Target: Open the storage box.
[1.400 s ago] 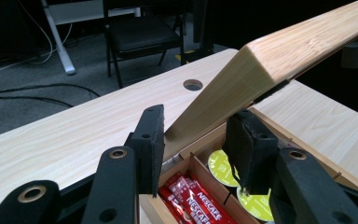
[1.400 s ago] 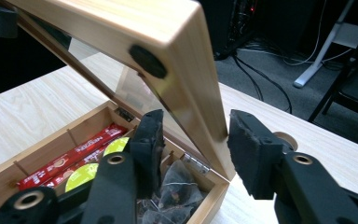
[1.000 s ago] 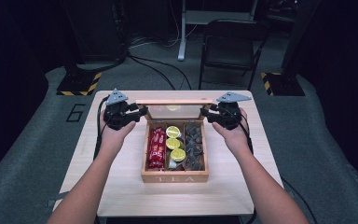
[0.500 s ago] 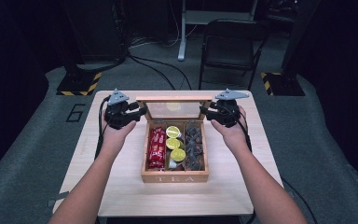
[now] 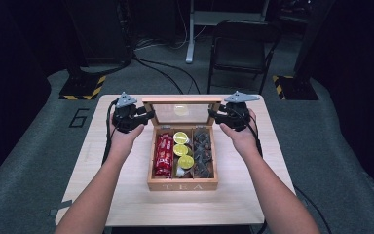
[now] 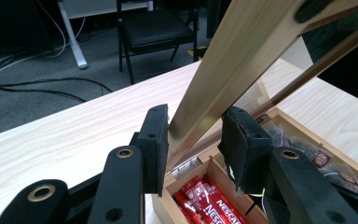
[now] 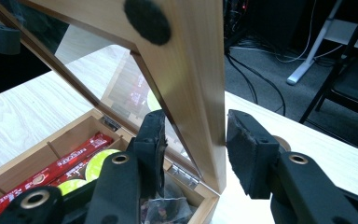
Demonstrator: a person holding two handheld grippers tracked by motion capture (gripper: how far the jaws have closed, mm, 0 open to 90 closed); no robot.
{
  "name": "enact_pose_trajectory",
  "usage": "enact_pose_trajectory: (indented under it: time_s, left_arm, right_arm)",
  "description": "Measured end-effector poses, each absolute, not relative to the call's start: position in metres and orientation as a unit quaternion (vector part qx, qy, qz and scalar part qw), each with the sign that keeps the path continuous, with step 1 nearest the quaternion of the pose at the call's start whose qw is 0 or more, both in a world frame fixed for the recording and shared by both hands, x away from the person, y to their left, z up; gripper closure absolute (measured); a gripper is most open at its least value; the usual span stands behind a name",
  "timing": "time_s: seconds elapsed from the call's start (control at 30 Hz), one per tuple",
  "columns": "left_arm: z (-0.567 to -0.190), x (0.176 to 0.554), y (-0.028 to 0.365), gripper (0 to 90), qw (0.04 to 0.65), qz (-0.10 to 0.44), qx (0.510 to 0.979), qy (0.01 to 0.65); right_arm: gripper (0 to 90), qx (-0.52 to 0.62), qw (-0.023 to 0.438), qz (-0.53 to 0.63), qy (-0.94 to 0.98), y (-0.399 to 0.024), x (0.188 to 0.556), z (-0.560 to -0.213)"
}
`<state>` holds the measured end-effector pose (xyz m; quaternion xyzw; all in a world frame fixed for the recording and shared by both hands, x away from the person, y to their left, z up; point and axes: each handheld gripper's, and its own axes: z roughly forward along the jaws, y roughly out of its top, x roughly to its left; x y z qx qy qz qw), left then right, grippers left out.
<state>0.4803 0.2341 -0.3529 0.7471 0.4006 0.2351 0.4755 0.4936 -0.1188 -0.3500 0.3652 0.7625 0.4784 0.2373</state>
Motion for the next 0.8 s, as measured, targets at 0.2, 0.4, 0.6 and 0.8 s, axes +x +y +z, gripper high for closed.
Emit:
enact_pose_trajectory:
  time_s: [0.2,0.4,0.6,0.8]
  left_arm:
    - [-0.353,0.484,0.234,61.8,0.479,0.233,0.745,0.402]
    - [-0.353,0.486,0.233,62.1,0.479,0.24,0.741,0.405]
    - [-0.351,0.49,0.233,62.3,0.474,0.241,0.746,0.402]
    - [-0.351,0.493,0.234,62.3,0.48,0.236,0.74,0.408]
  right_arm:
    - [57.3,0.363,0.242,0.472,0.766,-0.118,0.498,-0.355]
    - [57.6,0.377,0.234,0.471,0.762,-0.118,0.503,-0.364]
    - [58.6,0.386,0.229,0.466,0.763,-0.118,0.508,-0.372]
    - [58.3,0.387,0.232,0.458,0.766,-0.116,0.512,-0.375]
